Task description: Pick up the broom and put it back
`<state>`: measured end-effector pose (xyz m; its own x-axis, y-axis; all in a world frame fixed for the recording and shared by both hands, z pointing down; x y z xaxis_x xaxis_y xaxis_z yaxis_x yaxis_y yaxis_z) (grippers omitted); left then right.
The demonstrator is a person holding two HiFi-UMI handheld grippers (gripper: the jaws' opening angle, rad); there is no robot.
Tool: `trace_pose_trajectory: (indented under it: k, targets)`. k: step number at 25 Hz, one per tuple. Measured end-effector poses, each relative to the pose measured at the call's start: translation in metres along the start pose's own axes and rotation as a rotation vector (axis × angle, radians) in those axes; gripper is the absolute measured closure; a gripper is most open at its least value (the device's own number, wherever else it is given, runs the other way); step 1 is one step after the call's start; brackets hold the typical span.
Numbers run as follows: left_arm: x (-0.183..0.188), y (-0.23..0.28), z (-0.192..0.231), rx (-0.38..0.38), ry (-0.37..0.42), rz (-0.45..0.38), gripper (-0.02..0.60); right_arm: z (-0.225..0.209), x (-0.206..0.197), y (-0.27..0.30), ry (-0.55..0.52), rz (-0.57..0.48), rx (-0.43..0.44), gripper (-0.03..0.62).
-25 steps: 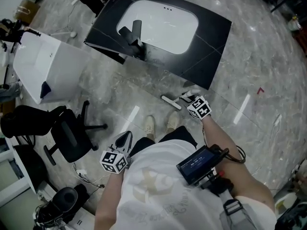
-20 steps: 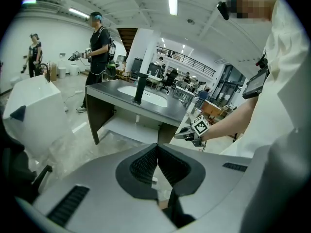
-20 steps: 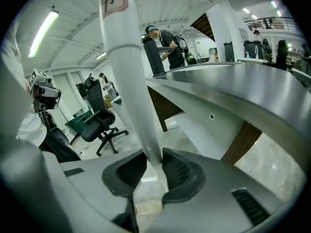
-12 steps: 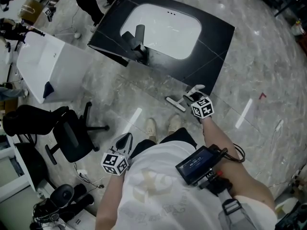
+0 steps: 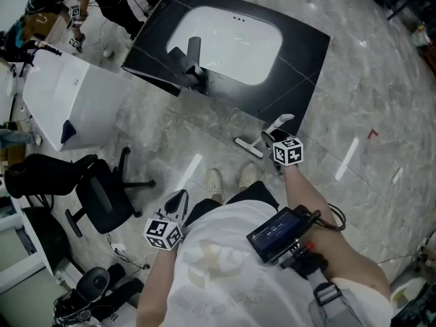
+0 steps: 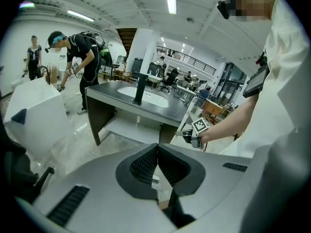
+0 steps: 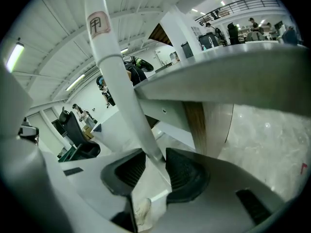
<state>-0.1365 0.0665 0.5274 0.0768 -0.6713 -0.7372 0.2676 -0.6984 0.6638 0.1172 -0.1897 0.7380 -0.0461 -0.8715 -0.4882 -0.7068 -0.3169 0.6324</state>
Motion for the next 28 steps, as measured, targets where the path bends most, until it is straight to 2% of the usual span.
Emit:
trace_pose_trajectory:
  k: [13, 22, 25, 28]
  targets:
    - [0.003, 0.008, -0.008, -0.033, 0.008, -0.009, 0.569, -0.003, -0.006, -0.012, 0.045, -0.002, -0.036, 0.421]
    - [0.013, 0.033, -0.018, -0.119, 0.044, -0.024, 0.569, 0.018, -0.017, -0.035, 0.009, -0.031, -0.02, 0.421]
    - [0.021, 0.042, -0.021, -0.168, 0.076, -0.034, 0.569, 0.028, -0.02, -0.047, -0.009, -0.053, -0.017, 0.427]
    - [0.023, 0.044, -0.025, -0.204, 0.106, -0.04, 0.569, 0.041, -0.023, -0.059, -0.028, -0.079, -0.007, 0.475]
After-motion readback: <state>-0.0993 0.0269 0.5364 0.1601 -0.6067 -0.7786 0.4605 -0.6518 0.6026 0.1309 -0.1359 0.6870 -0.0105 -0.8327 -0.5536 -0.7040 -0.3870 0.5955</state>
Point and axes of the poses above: the fingertips, and each gripper's own axes: y forward along the fingers, z to its left, x out of its top, the point moved 3 cm from there along -y, backward along the fingers, and after that the axes turned 14 degrees about y, right-handed, at the moved point
